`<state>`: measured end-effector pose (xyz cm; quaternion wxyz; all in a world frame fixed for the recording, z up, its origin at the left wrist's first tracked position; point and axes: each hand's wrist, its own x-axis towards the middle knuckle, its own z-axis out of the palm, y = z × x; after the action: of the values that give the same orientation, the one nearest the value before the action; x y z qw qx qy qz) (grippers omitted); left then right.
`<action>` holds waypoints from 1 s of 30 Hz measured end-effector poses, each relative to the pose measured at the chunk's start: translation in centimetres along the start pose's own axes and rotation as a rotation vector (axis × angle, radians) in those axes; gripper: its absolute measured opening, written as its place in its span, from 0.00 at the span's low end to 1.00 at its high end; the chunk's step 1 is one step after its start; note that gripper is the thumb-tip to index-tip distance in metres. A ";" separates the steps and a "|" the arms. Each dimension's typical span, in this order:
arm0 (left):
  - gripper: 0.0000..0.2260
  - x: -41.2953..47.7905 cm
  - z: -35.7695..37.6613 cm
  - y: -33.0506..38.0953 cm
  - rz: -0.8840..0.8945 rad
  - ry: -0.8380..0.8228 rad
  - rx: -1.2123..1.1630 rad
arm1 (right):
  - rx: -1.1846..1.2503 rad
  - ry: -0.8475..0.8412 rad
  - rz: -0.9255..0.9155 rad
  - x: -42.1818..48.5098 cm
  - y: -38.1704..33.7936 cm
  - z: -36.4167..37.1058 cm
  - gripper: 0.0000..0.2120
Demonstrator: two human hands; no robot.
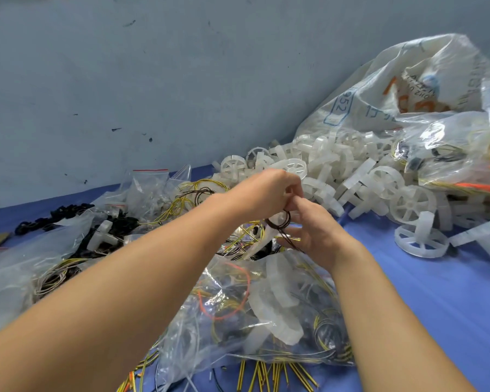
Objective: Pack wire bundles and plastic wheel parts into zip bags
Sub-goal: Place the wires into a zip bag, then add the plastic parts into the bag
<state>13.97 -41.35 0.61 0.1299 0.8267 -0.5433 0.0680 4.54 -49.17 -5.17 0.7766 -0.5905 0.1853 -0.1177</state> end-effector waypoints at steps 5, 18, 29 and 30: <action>0.06 0.1 1.8 -0.3 -0.073 0.123 -0.320 | 0.168 -0.172 0.032 0.0 1.0 -0.7 0.08; 0.10 -4.6 4.6 -0.8 -0.224 -0.110 -0.348 | 0.757 0.151 -0.019 1.8 2.2 -1.5 0.03; 0.17 -4.6 1.2 0.9 -0.468 0.076 -0.846 | 1.107 -0.217 -0.167 -0.8 -0.3 -1.0 0.22; 0.16 -4.9 0.8 1.1 -0.489 0.071 -0.949 | 1.112 -0.245 -0.154 -1.1 -0.6 -0.5 0.26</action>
<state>11.01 -37.66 -1.24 0.5196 0.7768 -0.3011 -0.1893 3.40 -49.30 -4.55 0.9754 -0.1144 -0.0393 -0.1844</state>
